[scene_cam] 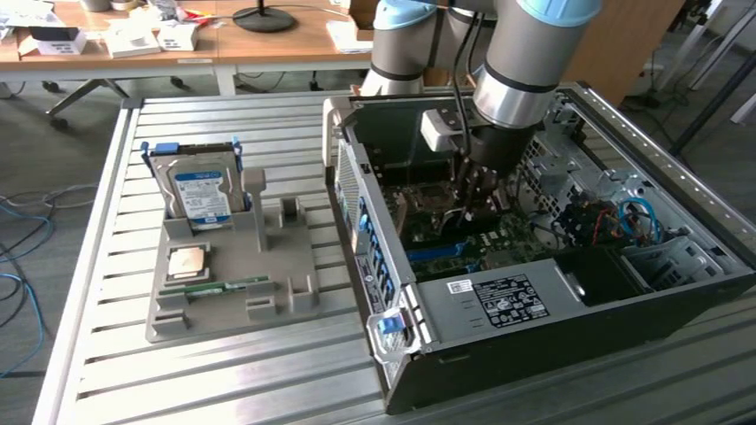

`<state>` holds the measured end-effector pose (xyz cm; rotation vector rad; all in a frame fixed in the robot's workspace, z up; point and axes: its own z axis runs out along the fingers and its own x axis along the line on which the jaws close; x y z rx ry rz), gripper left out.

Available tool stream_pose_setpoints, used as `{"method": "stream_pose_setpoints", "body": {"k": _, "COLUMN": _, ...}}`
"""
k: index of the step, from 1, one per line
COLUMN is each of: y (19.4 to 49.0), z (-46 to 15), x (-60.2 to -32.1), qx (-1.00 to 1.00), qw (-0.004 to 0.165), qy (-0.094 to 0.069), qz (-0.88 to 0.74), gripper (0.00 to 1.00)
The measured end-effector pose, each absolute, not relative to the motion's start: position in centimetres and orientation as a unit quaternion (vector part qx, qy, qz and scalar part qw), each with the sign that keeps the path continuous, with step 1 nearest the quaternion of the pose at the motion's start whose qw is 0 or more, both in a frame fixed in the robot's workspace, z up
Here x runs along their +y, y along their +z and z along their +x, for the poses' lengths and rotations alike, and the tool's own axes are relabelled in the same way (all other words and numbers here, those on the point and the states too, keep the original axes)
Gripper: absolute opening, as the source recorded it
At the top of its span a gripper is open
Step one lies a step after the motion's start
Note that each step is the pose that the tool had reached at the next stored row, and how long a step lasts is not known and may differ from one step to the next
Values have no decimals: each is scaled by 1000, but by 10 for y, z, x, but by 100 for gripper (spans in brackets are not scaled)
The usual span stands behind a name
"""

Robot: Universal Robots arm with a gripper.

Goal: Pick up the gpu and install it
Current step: 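Insert the gpu into the slot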

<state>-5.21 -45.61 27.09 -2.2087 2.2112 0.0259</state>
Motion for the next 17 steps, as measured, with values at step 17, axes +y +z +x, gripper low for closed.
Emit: {"method": "stream_pose_setpoints", "body": {"k": 17, "y": 265, "z": -56, "x": -456, "qx": 707, "qw": 8, "qy": 8, "qz": -707, "gripper": 26}}
